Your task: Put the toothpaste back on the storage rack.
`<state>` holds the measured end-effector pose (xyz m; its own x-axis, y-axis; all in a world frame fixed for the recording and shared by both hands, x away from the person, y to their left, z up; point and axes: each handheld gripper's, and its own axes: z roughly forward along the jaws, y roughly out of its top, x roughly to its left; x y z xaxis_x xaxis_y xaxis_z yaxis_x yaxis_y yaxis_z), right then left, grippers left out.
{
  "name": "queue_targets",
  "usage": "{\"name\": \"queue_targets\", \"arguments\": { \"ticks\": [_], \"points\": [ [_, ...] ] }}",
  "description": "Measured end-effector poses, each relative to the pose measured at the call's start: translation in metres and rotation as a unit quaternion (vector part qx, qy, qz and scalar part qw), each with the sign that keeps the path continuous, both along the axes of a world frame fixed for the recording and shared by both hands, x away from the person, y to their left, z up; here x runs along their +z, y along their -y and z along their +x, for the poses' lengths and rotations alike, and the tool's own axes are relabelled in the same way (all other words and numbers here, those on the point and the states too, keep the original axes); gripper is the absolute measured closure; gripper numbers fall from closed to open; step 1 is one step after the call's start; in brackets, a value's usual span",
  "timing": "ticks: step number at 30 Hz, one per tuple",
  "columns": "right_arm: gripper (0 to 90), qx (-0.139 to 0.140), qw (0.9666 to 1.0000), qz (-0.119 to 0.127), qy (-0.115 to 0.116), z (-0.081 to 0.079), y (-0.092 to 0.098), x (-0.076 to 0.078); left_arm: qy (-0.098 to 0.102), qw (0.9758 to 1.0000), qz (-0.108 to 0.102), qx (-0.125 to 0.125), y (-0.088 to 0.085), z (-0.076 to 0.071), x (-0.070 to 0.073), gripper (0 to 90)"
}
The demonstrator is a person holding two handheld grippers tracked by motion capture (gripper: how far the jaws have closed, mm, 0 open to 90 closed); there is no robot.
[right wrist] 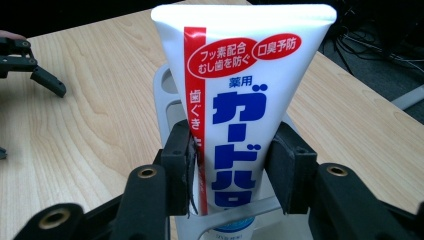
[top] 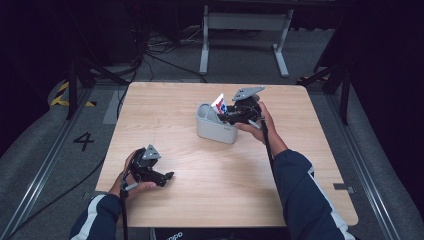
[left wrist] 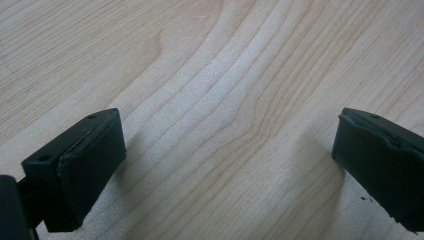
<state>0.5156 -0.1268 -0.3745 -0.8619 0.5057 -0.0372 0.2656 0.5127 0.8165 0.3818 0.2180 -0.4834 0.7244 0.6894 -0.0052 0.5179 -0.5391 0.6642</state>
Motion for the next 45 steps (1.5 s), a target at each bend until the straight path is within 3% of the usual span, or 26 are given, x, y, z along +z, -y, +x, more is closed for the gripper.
{"name": "queue_targets", "arguments": {
  "ticks": [9, 18, 28, 45],
  "points": [
    [57.2, 0.007, 1.0, -0.002, 0.0, -0.003, 0.0, 0.001, 0.0, 1.0, 0.0, 0.0, 0.0, 0.0, 0.0, 1.2],
    [53.9, 0.008, 0.9999, 0.011, -0.003, -0.005, 0.004, 0.001, 0.0, 1.0, 0.0, 0.0, 0.0, 0.0, 0.0, 1.2],
    [51.3, 0.012, 0.9997, 0.013, 0.016, -0.017, 0.008, 0.011, 0.0, 1.0, 0.0, 0.0, 0.0, 0.0, 0.0, 1.2],
    [38.4, -0.003, 0.9979, -0.049, 0.041, -0.04, 0.026, 0.024, 0.0, 1.0, 0.0, 0.003, 0.0, -0.001, 0.0, 1.2]
  ]
}}
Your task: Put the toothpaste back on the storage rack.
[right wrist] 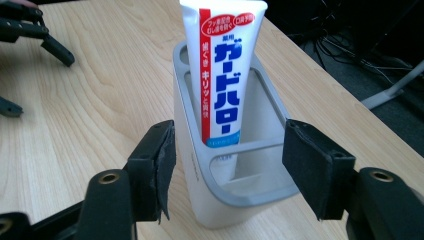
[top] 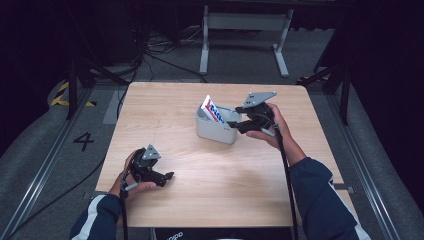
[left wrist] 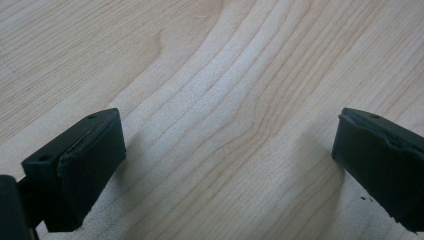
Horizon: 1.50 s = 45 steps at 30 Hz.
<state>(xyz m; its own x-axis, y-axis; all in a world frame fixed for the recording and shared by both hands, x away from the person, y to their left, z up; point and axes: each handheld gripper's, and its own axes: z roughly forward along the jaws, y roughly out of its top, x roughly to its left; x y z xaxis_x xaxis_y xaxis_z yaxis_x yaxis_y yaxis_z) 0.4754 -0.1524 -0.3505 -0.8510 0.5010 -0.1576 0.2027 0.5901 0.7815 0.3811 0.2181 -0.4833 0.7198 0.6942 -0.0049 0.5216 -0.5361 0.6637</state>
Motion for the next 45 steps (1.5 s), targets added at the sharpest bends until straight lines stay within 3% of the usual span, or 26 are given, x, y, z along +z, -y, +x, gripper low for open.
{"name": "queue_targets", "arguments": {
  "ticks": [16, 45],
  "points": [
    [34.7, -0.014, 0.9988, -0.044, 0.013, -0.022, 0.025, 0.001, -0.001, 1.0, -0.001, 0.0, 0.0, 0.0, 0.0, 1.2],
    [32.1, -0.044, 0.9959, -0.077, 0.017, -0.054, 0.071, -0.025, -0.002, 1.0, -0.001, 0.001, 0.0, 0.0, 0.0, 1.2]
  ]
}}
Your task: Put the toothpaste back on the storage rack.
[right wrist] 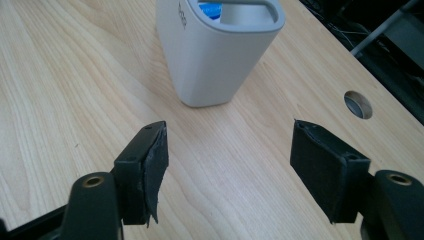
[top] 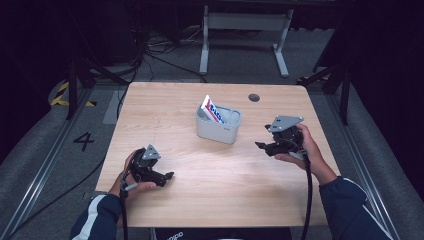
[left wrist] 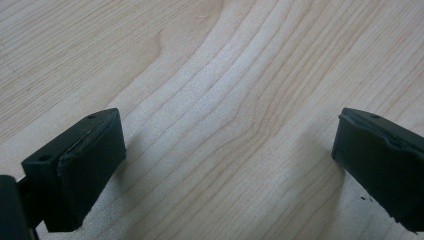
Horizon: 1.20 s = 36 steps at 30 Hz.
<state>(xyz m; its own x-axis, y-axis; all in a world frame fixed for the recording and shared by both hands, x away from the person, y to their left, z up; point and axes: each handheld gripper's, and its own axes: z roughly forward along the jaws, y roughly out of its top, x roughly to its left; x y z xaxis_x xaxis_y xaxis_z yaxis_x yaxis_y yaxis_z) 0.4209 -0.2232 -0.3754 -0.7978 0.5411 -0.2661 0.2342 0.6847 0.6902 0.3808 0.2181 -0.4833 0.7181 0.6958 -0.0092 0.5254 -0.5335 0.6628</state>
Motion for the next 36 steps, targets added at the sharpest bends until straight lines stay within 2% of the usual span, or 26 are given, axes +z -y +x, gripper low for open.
{"name": "queue_targets", "arguments": {
  "ticks": [14, 25, 34, 36],
  "points": [
    [30.1, -0.023, 0.9995, -0.022, -0.009, -0.013, 0.019, -0.02, 0.0, 1.0, 0.0, 0.0, 0.0, 0.0, 0.0, 1.2],
    [28.3, -0.041, 0.9988, -0.018, -0.019, -0.023, 0.041, -0.036, 0.0, 1.0, 0.0, 0.0, 0.0, 0.0, 0.0, 1.2],
    [26.3, -0.062, 0.9977, -0.008, -0.027, -0.034, 0.069, -0.053, 0.0, 1.0, 0.001, -0.001, 0.0, 0.0, 0.0, 1.2],
    [26.0, -0.067, 0.9971, -0.003, -0.035, -0.038, 0.076, -0.058, 0.0, 1.0, 0.0, -0.001, 0.0, 0.0, 0.0, 1.2]
  ]
}}
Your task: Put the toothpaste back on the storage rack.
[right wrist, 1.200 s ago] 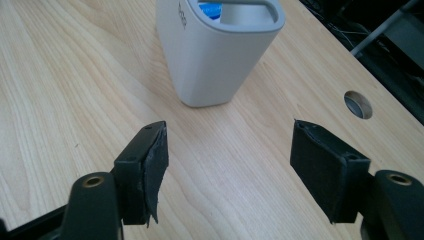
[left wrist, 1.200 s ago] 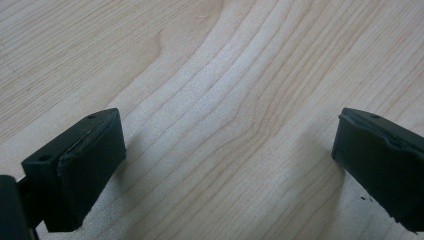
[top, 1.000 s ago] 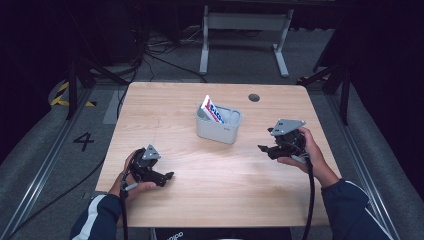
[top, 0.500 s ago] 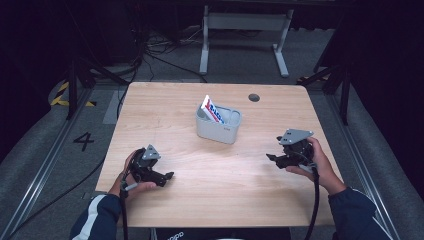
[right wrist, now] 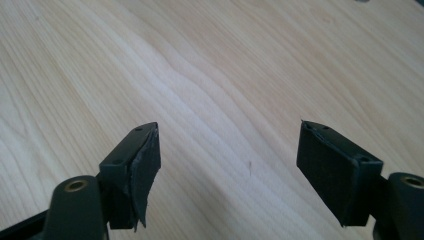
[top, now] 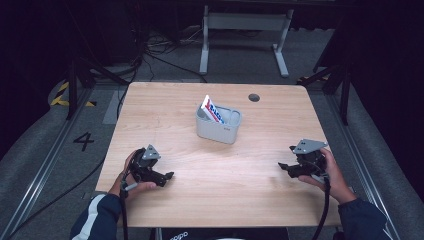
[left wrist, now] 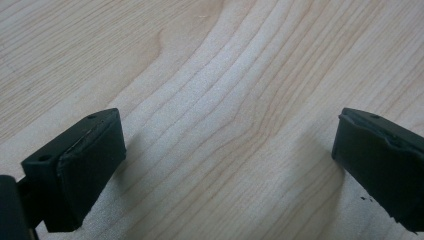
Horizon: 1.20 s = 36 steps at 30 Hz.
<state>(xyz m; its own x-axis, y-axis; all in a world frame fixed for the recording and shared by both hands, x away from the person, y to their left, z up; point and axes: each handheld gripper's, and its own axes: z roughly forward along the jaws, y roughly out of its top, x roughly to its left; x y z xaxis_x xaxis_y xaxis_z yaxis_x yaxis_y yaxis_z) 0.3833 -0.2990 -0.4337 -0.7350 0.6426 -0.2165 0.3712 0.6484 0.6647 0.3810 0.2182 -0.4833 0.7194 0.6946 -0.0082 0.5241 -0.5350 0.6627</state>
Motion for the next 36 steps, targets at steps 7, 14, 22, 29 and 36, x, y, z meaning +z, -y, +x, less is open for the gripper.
{"name": "queue_targets", "arguments": {
  "ticks": [7, 14, 22, 29, 36],
  "points": [
    [24.5, -0.02, 0.9995, 0.023, -0.009, -0.01, 0.024, -0.015, 0.0, 1.0, 0.0, 0.0, 0.0, 0.0, 0.0, 1.1],
    [23.7, -0.04, 0.9976, 0.054, -0.018, -0.016, 0.043, -0.027, -0.001, 1.0, -0.001, -0.001, 0.0, 0.0, 0.0, 1.0],
    [21.3, -0.071, 0.9904, 0.109, -0.047, -0.023, 0.064, -0.052, 0.0, 1.0, 0.0, -0.001, 0.0, 0.0, 0.0, 1.0],
    [19.8, -0.077, 0.9897, 0.111, -0.046, -0.025, 0.066, -0.053, 0.0, 1.0, 0.001, 0.001, 0.0, 0.0, 0.0, 0.9],
    [19.7, -0.077, 0.9897, 0.111, -0.047, -0.025, 0.066, -0.053, 0.001, 1.0, 0.0, 0.005, 0.001, 0.0, 0.0, 0.6]
  ]
}}
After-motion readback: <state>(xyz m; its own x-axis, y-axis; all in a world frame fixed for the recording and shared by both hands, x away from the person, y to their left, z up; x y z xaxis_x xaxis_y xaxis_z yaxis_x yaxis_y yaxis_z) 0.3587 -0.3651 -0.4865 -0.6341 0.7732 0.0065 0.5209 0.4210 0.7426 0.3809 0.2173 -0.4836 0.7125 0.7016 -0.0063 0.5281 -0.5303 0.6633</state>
